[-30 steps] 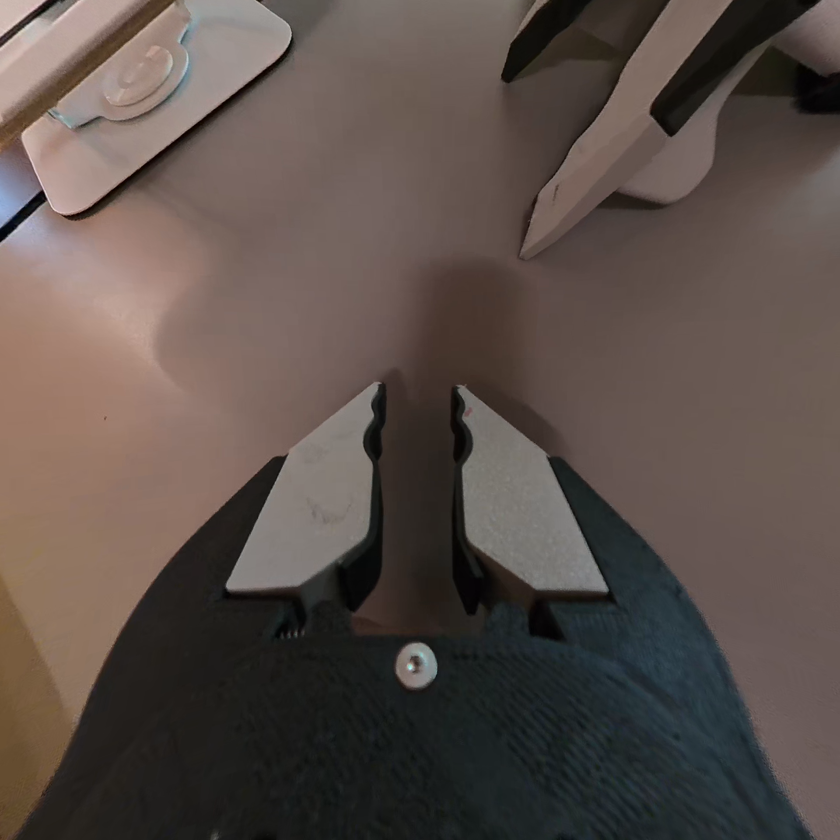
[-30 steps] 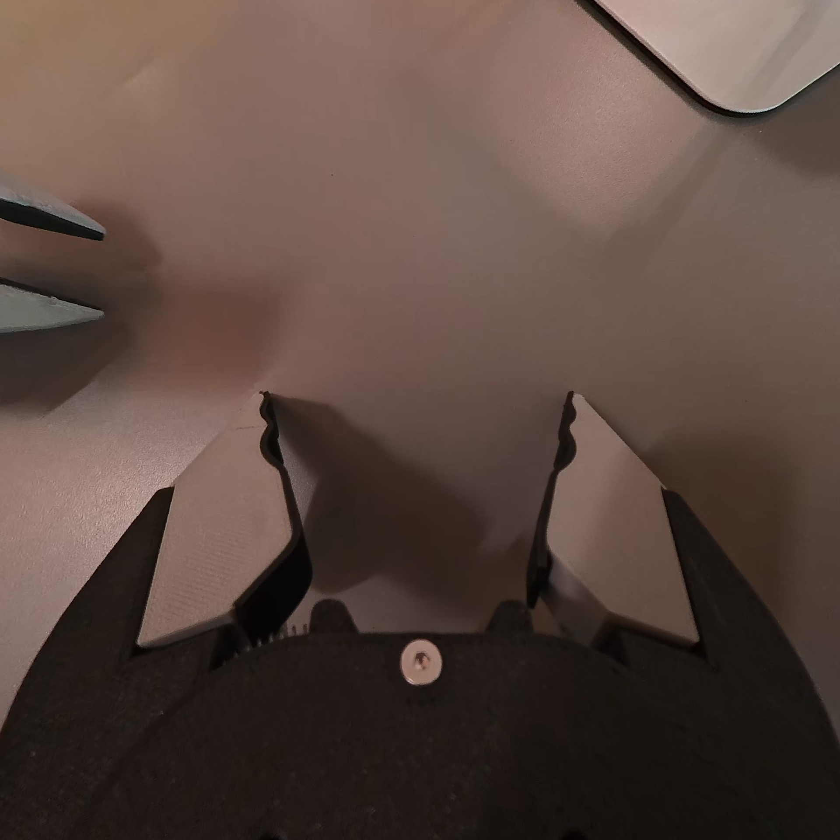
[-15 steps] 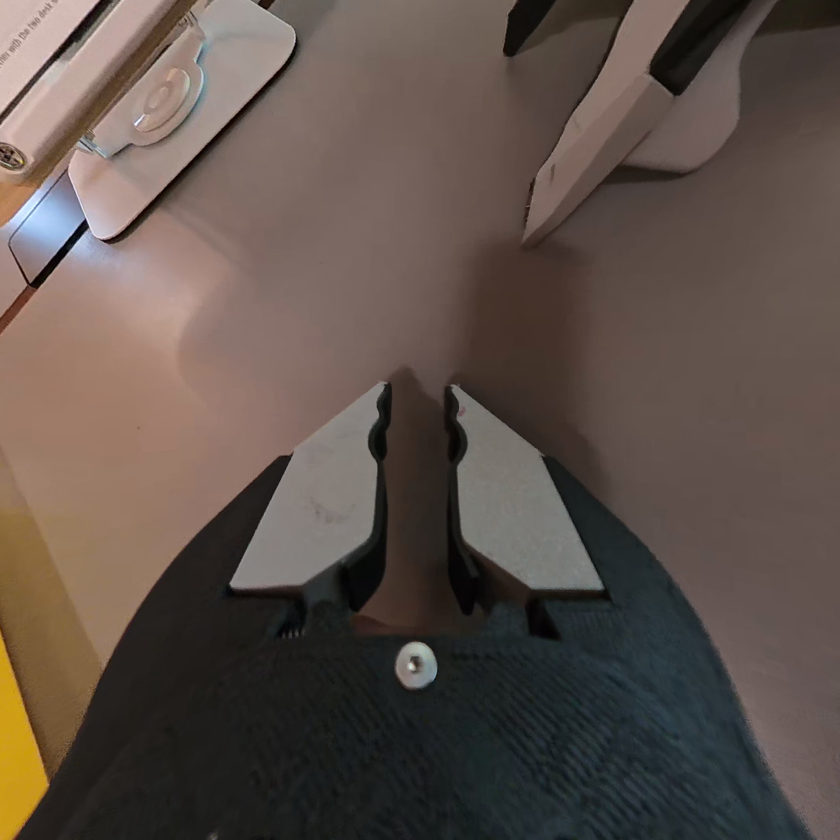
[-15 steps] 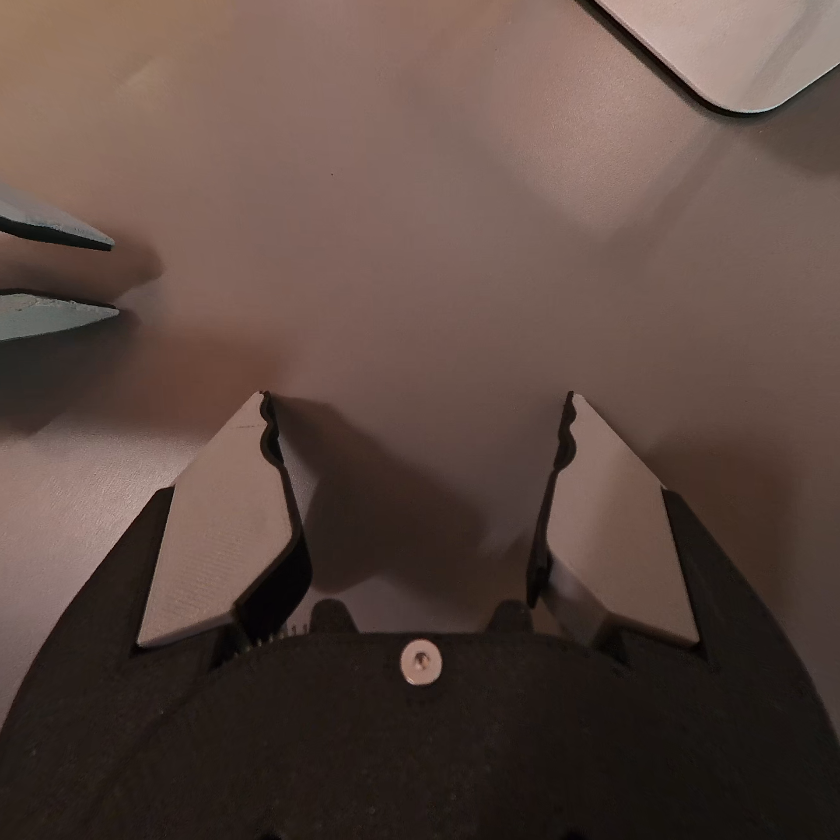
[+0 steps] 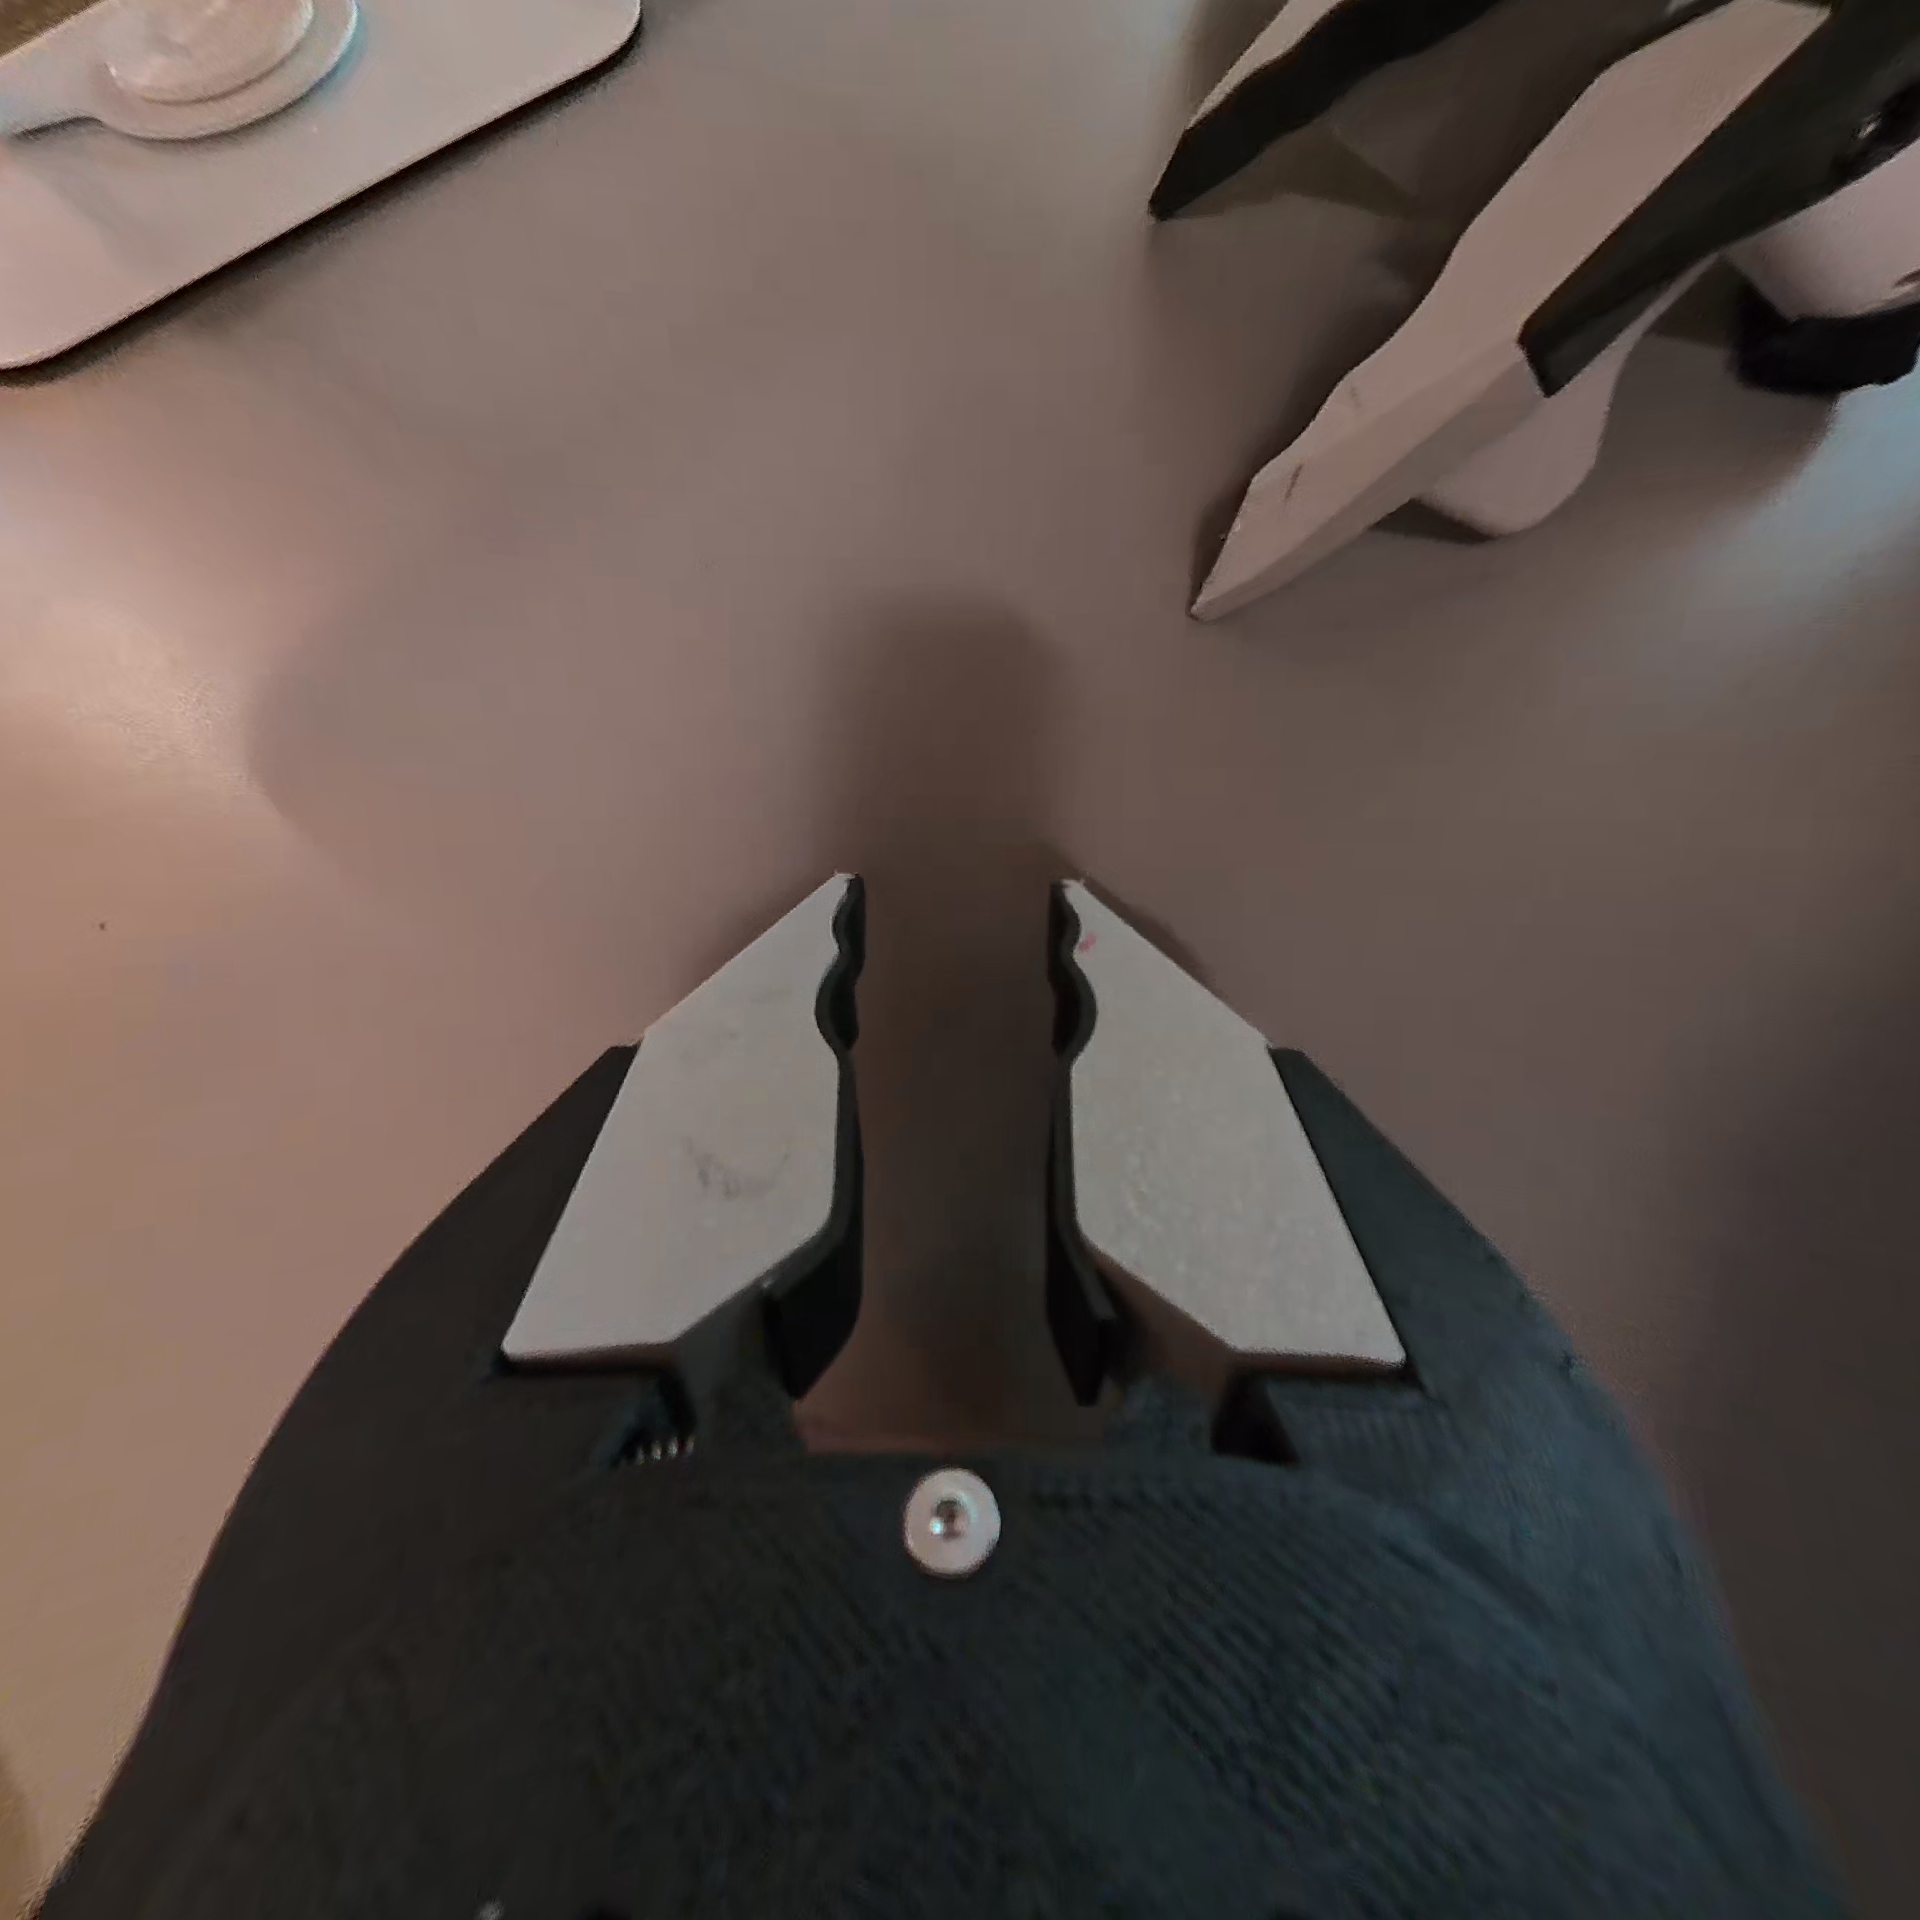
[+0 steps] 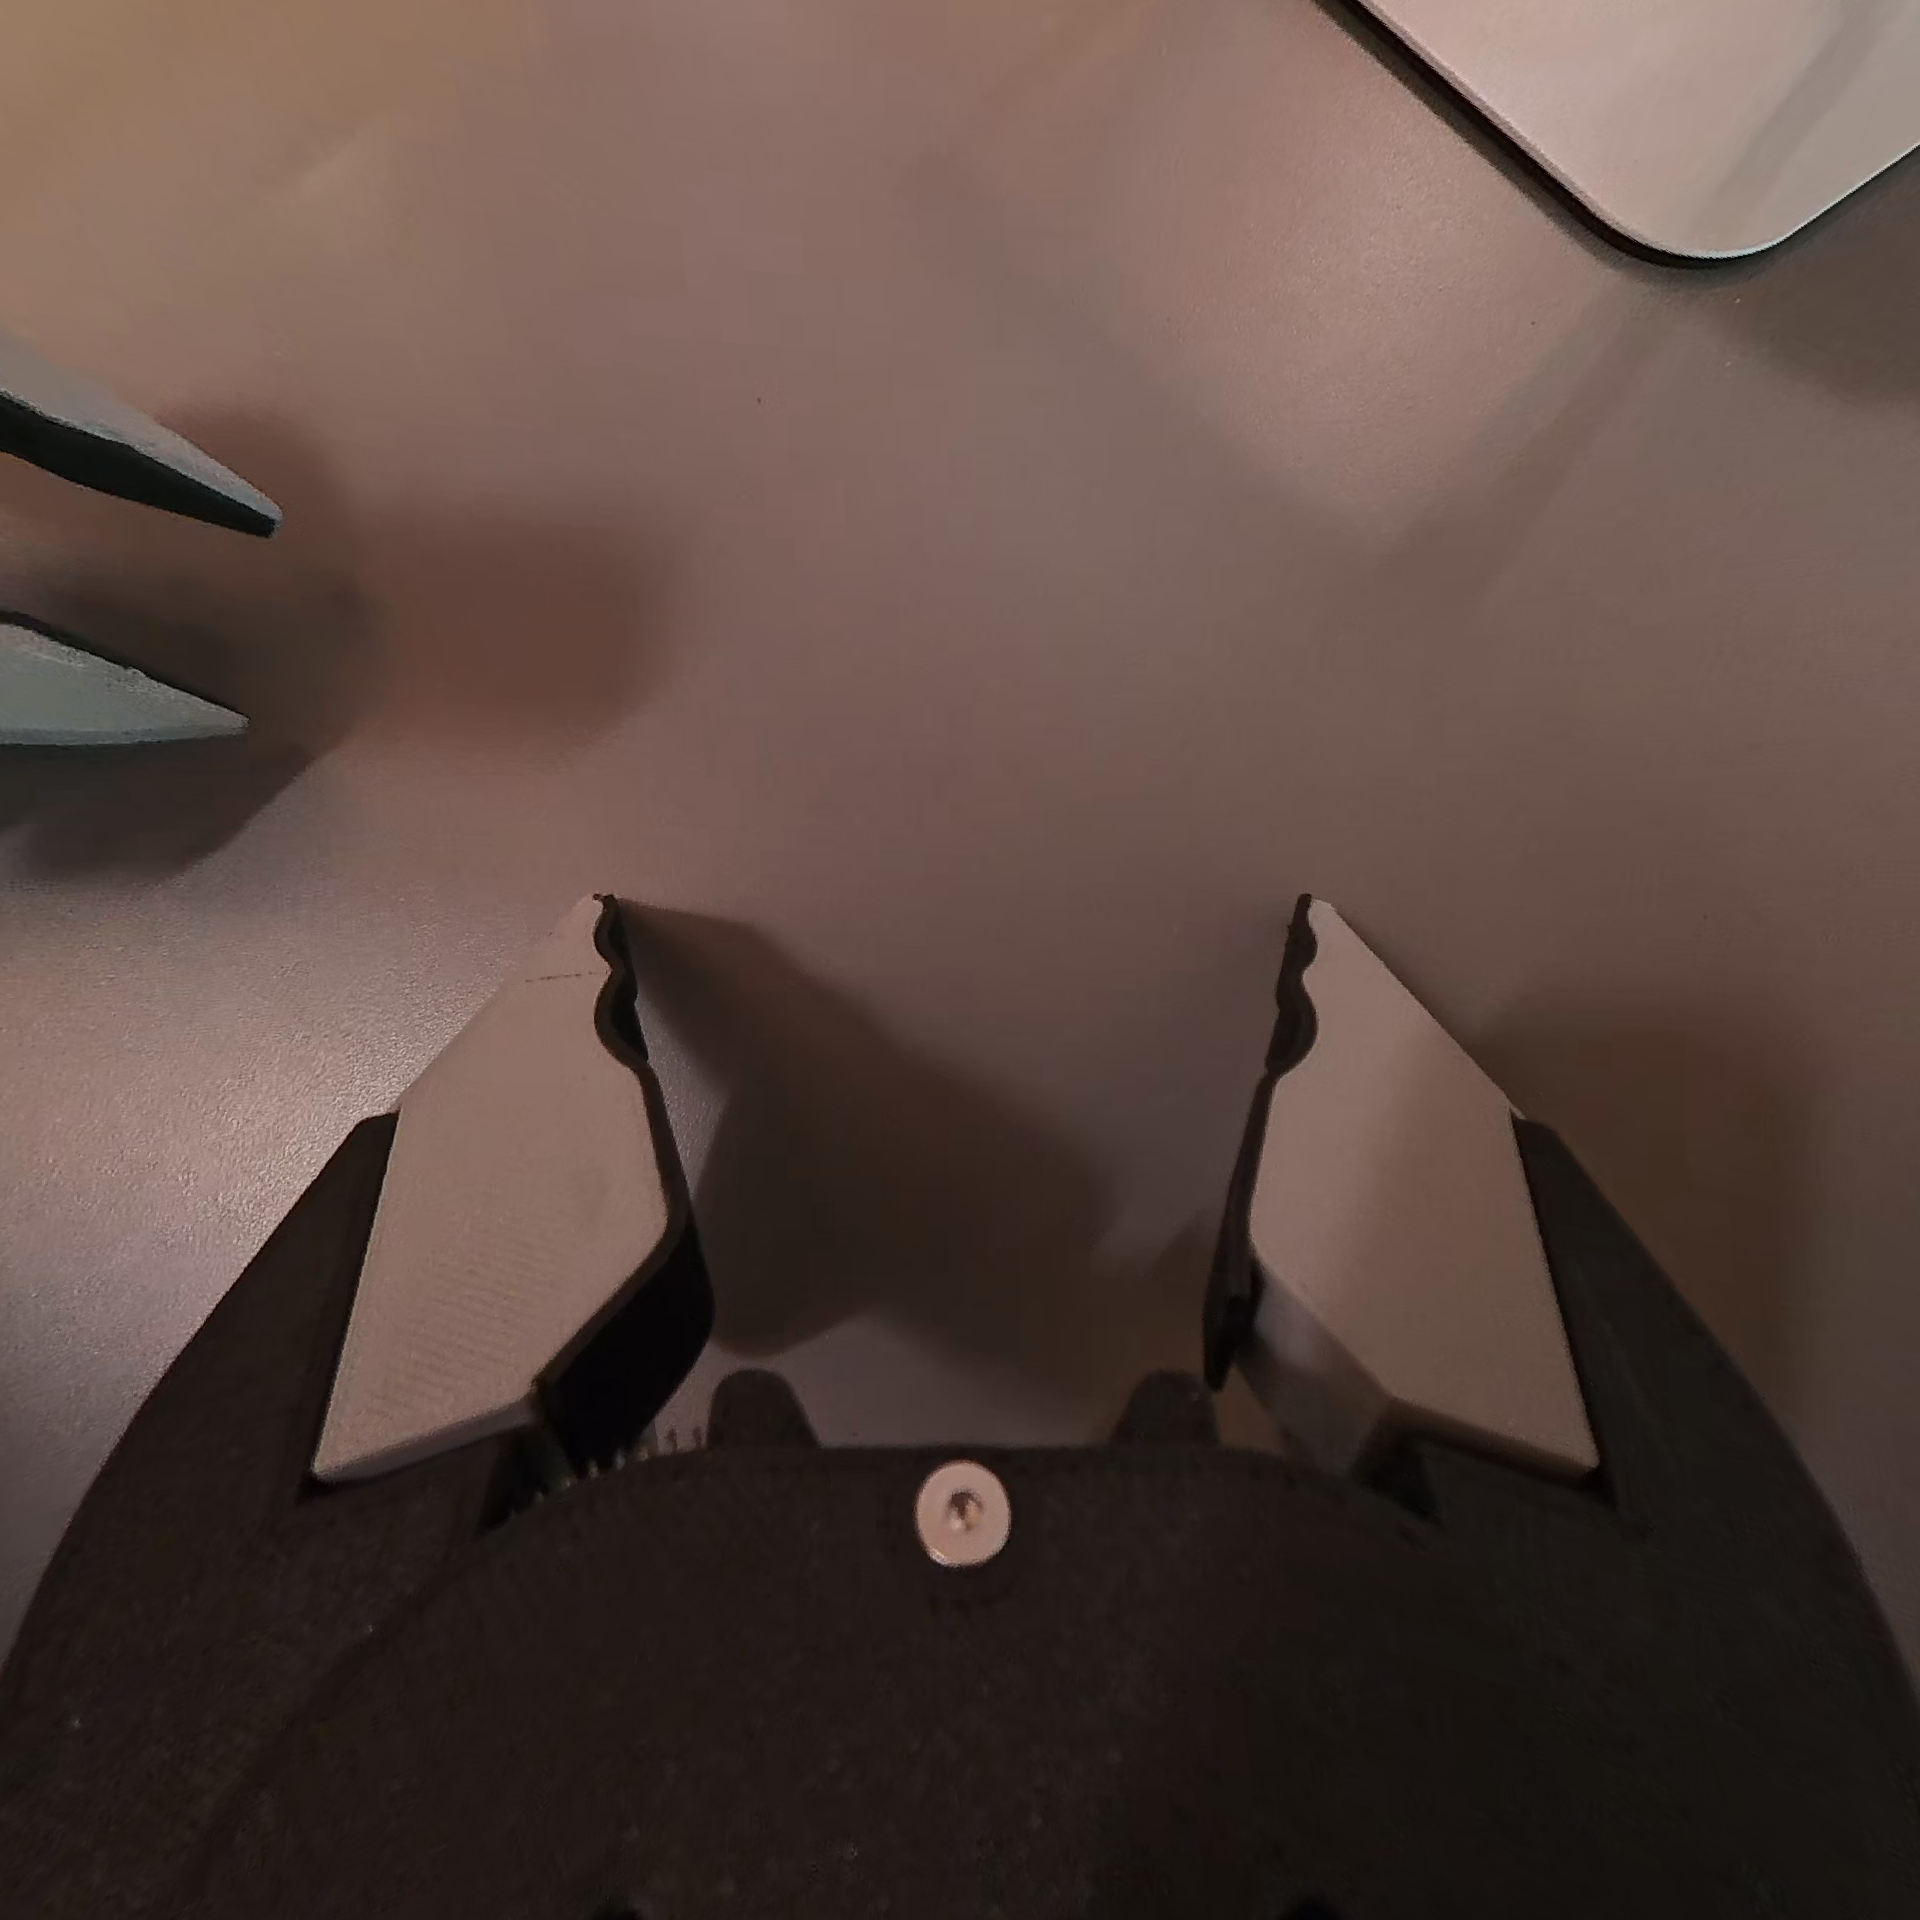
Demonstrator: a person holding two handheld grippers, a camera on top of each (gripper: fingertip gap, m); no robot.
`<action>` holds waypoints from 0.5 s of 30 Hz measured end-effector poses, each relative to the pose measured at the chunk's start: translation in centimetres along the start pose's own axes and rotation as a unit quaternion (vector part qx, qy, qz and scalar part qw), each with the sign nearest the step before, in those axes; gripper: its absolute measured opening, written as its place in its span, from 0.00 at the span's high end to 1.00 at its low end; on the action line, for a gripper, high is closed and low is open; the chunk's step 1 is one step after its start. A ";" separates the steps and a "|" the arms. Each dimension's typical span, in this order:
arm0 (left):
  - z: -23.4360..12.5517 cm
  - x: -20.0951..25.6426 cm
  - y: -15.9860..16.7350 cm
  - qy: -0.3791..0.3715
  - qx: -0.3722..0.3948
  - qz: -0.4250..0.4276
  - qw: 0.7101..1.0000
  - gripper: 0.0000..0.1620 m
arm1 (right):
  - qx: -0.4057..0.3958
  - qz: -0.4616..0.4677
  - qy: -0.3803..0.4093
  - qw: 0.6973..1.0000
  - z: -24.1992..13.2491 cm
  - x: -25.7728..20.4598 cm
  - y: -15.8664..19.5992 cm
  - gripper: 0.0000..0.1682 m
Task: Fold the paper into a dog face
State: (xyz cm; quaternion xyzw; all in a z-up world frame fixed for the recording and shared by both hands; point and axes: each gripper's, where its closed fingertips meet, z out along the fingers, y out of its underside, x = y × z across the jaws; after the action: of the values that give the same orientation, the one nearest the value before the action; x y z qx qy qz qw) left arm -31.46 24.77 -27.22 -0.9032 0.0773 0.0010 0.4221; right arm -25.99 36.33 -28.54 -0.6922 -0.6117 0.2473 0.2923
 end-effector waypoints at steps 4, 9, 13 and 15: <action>0.2 0.4 0.0 -0.032 -0.007 0.058 0.998 0.83 | 0.000 0.000 0.000 1.000 0.0 0.0 0.0 0.29; 0.3 0.4 0.0 -0.039 -0.007 0.068 0.997 0.84 | 0.000 0.000 0.000 1.000 0.0 0.0 0.0 0.29; 0.3 0.3 -0.1 -0.047 -0.006 0.069 0.997 0.82 | 0.000 0.000 0.000 1.000 0.0 0.0 0.0 0.29; 0.2 0.4 -0.1 -0.062 -0.005 0.092 0.994 0.84 | 0.000 0.000 0.000 1.000 0.0 0.0 0.0 0.29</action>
State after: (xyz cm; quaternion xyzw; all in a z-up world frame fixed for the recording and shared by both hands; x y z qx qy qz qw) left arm -31.02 24.95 -27.31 -0.8926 0.1338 0.0958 0.4199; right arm -25.98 36.34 -28.55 -0.6923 -0.6117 0.2473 0.2922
